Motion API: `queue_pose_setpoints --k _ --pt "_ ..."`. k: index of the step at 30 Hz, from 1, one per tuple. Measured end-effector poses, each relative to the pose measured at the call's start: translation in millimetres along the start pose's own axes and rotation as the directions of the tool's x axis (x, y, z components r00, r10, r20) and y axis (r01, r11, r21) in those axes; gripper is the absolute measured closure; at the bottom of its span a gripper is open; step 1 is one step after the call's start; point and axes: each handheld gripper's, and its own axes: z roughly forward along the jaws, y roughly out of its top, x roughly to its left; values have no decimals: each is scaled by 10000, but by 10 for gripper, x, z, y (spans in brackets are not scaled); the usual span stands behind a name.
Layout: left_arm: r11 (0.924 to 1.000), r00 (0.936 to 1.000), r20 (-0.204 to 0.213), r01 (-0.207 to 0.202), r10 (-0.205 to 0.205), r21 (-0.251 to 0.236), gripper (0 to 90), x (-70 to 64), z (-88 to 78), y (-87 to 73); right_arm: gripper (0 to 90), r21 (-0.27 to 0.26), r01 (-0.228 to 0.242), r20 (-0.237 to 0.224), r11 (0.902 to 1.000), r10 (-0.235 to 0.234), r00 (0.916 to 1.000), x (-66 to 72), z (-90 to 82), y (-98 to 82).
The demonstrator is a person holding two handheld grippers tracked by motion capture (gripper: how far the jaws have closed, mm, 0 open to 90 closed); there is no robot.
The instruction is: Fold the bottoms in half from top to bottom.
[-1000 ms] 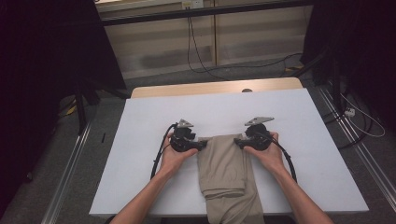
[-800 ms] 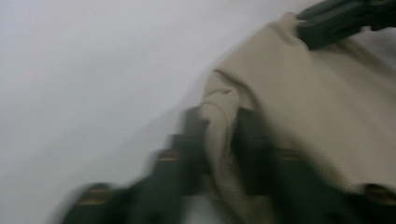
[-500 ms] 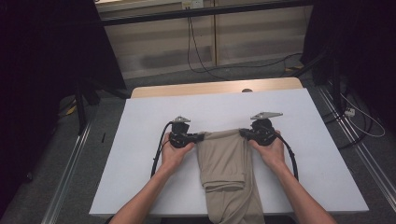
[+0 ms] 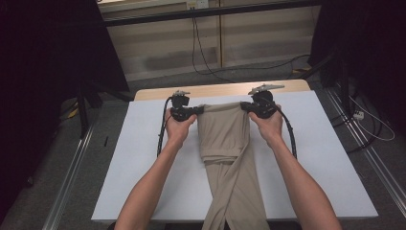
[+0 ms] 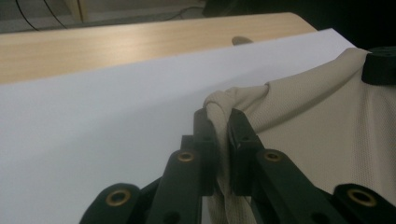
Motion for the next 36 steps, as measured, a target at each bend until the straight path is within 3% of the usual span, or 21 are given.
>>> queue_pose_setpoints --k 8,11,12,14,17,19,20,22,24,25,28,32,36 --pt "9993 9996 -240 104 -113 -370 844 129 92 333 865 -185 2 272 9998 3 9996 -95 125 401" --pt "9993 9989 -344 309 -315 -195 829 154 174 337 850 -148 14 440 9999 -7 9990 -115 200 477" --pt "9990 9979 -483 437 -442 -122 775 152 217 305 799 -183 -50 423 9998 58 9991 -124 229 469" --pt "9982 9954 -813 534 -510 272 471 163 271 225 558 83 -260 763 9996 253 9968 -146 275 411" --pt "9988 9964 -838 132 -91 478 398 114 247 87 477 175 -328 674 9993 315 9972 -178 218 279" --pt "9992 9985 -517 192 -173 364 328 55 161 1 433 26 -417 379 9991 416 9984 -175 94 179" --pt "9995 9991 -435 1 13 320 316 16 107 -46 441 39 -341 235 9994 340 9991 -155 22 120" --pt "9986 9985 -362 -402 415 353 303 -90 -19 -143 431 138 -82 139 9999 80 9999 -89 -135 -14" --pt "9968 9968 -307 -730 740 338 298 -204 -165 -264 454 196 -107 -198 9998 110 9997 0 -311 -177" --pt "9971 9969 -350 -697 708 318 296 -263 -240 -339 495 214 -31 -365 9998 39 9993 64 -402 -272" --pt "9926 9940 66 -1092 1090 536 298 -435 -456 -592 561 548 347 -860 9979 -299 9958 299 -669 -573" --pt "9788 9811 863 -1812 1732 955 321 -660 -766 -967 747 1058 974 -1730 9896 -781 9818 661 -987 -998" --pt "9786 9720 1708 -1798 1612 996 386 -831 -1090 -1285 841 1325 1367 -2729 9817 -965 9572 1024 -1308 -1347"
